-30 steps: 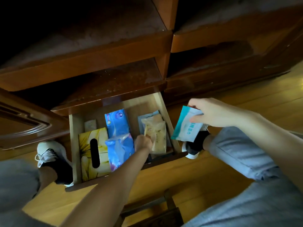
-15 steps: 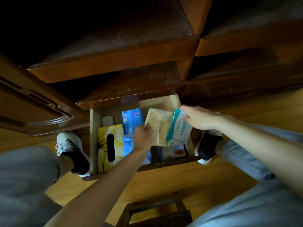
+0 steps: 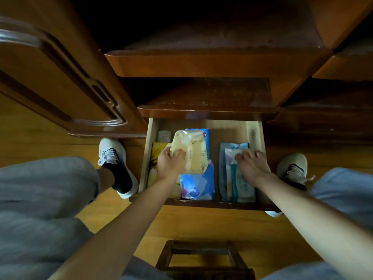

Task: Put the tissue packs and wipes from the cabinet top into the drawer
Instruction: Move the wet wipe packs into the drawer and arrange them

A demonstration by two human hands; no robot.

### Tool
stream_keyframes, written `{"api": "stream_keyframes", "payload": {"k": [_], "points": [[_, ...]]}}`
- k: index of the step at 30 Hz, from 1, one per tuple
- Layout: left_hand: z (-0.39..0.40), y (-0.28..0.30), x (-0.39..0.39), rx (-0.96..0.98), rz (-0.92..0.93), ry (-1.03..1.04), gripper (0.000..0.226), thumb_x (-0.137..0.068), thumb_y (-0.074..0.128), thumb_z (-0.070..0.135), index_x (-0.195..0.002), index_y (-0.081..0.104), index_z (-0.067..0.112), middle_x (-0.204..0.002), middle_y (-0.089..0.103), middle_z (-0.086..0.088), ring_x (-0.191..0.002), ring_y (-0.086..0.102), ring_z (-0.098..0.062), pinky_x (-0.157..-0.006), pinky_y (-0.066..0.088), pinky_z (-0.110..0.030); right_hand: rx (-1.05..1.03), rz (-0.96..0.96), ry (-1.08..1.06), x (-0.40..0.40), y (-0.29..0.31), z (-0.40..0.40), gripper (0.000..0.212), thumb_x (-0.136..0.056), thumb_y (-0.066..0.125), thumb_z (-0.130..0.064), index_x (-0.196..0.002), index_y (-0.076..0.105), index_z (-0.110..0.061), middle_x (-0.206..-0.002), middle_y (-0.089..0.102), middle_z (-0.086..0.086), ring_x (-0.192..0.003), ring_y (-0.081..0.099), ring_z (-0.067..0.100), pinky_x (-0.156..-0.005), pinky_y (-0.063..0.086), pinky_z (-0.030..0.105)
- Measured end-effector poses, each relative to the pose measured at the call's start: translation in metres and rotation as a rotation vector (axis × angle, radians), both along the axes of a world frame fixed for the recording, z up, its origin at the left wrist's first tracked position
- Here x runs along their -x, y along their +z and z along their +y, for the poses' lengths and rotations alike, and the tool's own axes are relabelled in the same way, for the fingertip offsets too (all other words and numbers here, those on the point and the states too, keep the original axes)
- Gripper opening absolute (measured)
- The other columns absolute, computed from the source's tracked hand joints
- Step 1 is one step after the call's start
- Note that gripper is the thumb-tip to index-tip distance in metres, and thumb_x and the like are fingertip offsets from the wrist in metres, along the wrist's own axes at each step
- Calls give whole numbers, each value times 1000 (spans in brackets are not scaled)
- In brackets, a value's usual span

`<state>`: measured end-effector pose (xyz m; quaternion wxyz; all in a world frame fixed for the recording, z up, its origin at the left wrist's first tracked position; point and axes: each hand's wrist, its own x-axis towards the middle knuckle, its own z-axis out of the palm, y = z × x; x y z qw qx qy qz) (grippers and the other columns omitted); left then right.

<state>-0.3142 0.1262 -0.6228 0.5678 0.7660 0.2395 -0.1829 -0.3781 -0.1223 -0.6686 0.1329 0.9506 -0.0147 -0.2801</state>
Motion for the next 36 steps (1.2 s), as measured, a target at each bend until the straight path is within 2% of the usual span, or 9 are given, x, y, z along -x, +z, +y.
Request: {"api": "stream_keyframes", "payload": {"k": [3,9,11,14,17,21,26,33,36], "points": [[0,-3,-1,78,36,58,29,-93,68,24,-121,63,17,-108,71,-2,-98,68,-19,-66,57,-28,-178,-133,-29,-4,7,6,66,-88,69,-39,-146,42,-21,-147,49,8,-137,42,29,-110,37,47],[0,5,-18,369,69,0,41,-91,74,21,-128,55,20,-116,71,-3,-104,70,-21,-86,61,-43,-1255,-138,-792,-50,51,51,70,-89,44,-77,-139,56,-29,-128,60,-14,-125,57,13,-91,43,26],[1,8,-21,412,86,-68,36,-92,72,22,-126,59,18,-115,73,-4,-102,72,-20,-84,61,-40,-1271,-84,-802,-53,51,58,62,-89,54,-71,-132,58,-27,-127,60,-14,-112,65,7,-87,52,29],[-2,7,-22,395,99,-121,35,-95,68,32,-127,63,18,-113,73,-2,-101,71,-17,-75,60,-28,-1297,-110,-887,-48,37,51,8,-98,63,-37,-101,56,-38,-105,70,-5,-75,74,1,-57,58,19],[1,-1,-21,62,-48,-193,46,-93,67,44,-132,60,20,-114,69,7,-103,67,-13,-67,52,-19,-1211,-231,-1098,-45,34,29,8,-101,61,-31,-108,61,-32,-106,72,0,-84,74,16,-66,62,32],[22,-20,-7,-454,-186,-728,71,-84,74,51,-145,47,26,-138,55,1,-120,56,-19,-85,55,-35,-1143,-319,-1247,-39,28,1,20,-102,57,-22,-120,64,-20,-111,71,4,-90,71,19,-72,62,35],[20,-38,7,-586,-174,-1030,81,-82,75,50,-151,39,28,-152,38,-1,-135,42,-24,-104,47,-39,-1156,-198,-1410,-37,19,2,21,-106,48,-17,-126,56,-19,-112,67,8,-82,74,28,-48,58,30],[14,-55,13,-631,-294,-951,77,-80,82,40,-144,42,24,-140,42,-1,-120,55,-19,-89,58,-35,-1189,-392,-1607,-75,9,-7,26,-107,46,-9,-130,53,-19,-116,61,8,-88,71,30,-53,63,33],[14,-58,11,-646,-279,-918,74,-80,82,37,-142,44,25,-136,44,0,-110,60,-17,-82,60,-32,-1113,-421,-1585,-87,-4,-16,35,-103,54,-4,-135,46,-15,-100,57,3,-69,59,15,-63,63,25]]}}
